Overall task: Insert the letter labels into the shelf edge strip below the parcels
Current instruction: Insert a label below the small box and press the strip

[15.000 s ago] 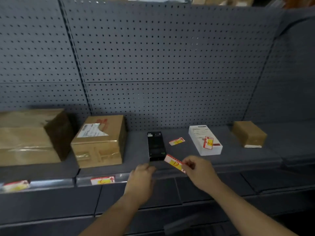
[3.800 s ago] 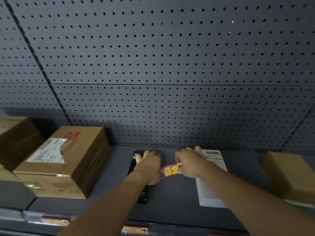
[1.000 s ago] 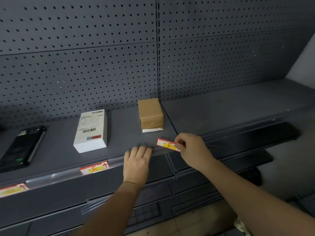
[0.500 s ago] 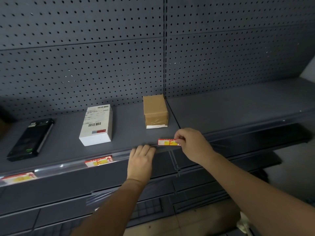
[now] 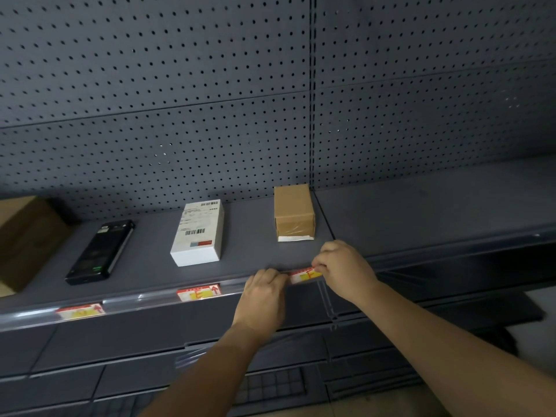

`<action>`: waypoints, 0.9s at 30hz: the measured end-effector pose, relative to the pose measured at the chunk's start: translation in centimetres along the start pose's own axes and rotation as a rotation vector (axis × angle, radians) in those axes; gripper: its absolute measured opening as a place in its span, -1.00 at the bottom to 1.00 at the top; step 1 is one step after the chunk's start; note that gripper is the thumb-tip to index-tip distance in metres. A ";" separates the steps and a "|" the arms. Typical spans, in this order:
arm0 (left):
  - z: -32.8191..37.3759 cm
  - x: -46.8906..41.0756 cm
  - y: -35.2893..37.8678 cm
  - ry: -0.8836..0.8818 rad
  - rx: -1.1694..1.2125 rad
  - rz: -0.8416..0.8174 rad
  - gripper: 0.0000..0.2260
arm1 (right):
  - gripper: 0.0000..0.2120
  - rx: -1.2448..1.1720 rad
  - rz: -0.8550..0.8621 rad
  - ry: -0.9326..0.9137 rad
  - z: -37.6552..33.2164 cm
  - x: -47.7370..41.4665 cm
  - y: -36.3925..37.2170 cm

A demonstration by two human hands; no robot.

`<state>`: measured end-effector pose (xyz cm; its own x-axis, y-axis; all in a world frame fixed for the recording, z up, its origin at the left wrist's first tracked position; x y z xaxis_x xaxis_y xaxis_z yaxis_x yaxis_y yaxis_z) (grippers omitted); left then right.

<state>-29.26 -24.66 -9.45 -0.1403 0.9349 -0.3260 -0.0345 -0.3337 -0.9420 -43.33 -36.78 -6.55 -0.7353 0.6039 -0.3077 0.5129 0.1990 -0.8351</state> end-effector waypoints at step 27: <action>0.5 -0.1 -3.0 -0.153 -0.109 -0.048 -0.78 | -0.79 -0.206 0.142 0.306 0.3 4.3 -1.2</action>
<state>-29.64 -23.80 -6.57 -0.2900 0.9174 -0.2726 0.0610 -0.2665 -0.9619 -47.28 -34.66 -6.98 -0.5004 0.8327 -0.2373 0.7010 0.2287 -0.6755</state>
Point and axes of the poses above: each hand's wrist, its own x-axis away from the middle knuckle, its own y-axis out of the palm, z = x × y, the point moved 4 cm from there along -x, towards the middle knuckle, and after that the axes turned 9 degrees about -x, right-handed, at the moved point
